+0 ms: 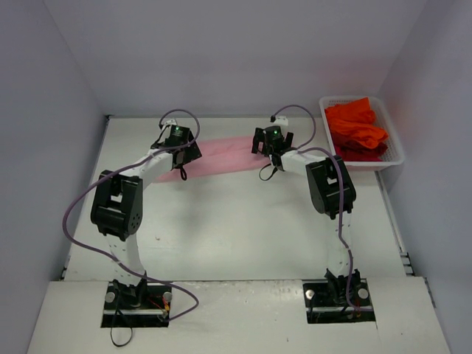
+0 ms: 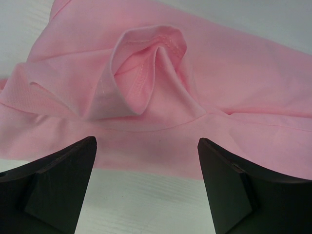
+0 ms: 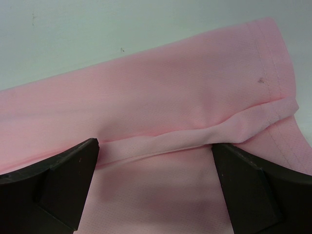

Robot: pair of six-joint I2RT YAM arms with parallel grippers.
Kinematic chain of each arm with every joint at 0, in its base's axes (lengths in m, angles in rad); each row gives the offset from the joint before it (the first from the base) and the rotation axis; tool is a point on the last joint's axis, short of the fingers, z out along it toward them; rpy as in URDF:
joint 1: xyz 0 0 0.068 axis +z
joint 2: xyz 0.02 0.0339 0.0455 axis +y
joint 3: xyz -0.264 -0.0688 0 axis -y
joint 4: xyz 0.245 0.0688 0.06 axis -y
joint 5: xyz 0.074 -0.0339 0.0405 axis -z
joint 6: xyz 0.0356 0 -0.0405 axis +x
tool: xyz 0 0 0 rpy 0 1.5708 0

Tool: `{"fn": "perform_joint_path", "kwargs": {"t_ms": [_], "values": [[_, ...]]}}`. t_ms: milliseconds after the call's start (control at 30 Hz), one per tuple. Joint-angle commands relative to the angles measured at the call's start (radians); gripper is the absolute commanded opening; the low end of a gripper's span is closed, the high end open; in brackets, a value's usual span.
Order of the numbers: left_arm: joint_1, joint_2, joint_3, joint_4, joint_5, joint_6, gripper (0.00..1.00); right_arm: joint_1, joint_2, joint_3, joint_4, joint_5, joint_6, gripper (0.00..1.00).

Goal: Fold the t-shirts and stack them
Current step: Fold the tshirt

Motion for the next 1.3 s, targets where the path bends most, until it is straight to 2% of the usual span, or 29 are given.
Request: {"fn": "perform_joint_path", "kwargs": {"t_ms": [0,533,1267], "values": [[-0.015,-0.085,0.014,0.029,-0.007,-0.027,0.82,-0.009,-0.034,-0.031,-0.078,-0.017,0.018,1.0],[-0.012,0.049,0.148,0.036,-0.039,0.033,0.81,-0.007,-0.037,-0.038,-0.075,-0.019,0.02,1.0],[0.018,0.113,0.185,0.053,-0.064,0.077,0.81,-0.009,-0.037,-0.057,-0.076,-0.013,0.015,1.0]]}}
